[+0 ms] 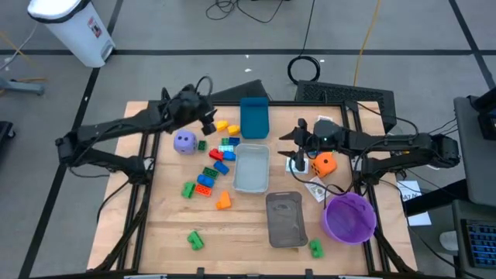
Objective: Pick & Place Toys
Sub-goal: Put the yellow game piece into the black bin
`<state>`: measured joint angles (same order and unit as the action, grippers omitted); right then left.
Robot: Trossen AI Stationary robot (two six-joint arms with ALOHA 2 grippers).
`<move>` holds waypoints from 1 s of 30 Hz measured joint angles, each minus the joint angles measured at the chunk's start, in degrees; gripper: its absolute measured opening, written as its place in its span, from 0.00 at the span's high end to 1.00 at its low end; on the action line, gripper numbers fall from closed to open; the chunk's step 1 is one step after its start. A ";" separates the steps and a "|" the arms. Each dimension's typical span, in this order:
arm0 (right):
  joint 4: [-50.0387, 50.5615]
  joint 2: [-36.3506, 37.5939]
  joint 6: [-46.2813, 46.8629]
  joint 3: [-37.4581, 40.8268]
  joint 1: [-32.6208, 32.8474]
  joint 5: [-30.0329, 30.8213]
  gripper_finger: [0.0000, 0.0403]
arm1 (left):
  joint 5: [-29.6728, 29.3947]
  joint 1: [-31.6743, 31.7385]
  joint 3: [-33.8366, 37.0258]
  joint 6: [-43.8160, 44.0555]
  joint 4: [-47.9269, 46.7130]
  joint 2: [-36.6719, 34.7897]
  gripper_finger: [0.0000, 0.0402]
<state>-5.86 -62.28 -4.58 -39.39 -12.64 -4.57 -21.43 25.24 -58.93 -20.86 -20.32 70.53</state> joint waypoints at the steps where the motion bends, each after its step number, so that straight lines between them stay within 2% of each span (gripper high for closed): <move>1: -0.27 0.01 0.80 0.85 0.00 -0.01 0.39 | 1.10 1.10 -1.40 0.02 -0.89 1.34 0.38; 6: -0.33 0.00 2.40 4.63 0.00 0.01 0.39 | 9.06 6.29 -7.28 1.09 -7.79 8.44 0.30; 10: -2.58 0.00 2.42 6.65 0.00 -0.01 0.40 | 11.26 9.52 -9.34 1.69 -9.91 13.69 0.27; 17: -5.98 0.00 3.29 8.17 0.00 -0.01 0.39 | 19.50 14.30 -9.34 1.06 -10.46 21.66 0.29; 23: -6.67 0.00 2.36 8.30 0.00 -0.01 0.40 | 20.84 16.67 -9.34 0.55 -10.43 26.96 0.31; 27: -6.69 0.00 2.38 8.32 -0.01 -0.02 0.40 | 24.48 17.26 -9.34 0.60 -10.55 29.49 0.31; 30: -6.74 0.00 2.34 8.32 -0.02 -0.01 0.40 | 25.00 17.24 -9.34 1.06 -10.49 30.79 0.31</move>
<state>-12.60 -62.28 -2.24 -31.07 -12.67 -4.58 3.58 42.48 -68.27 -19.81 -30.81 101.32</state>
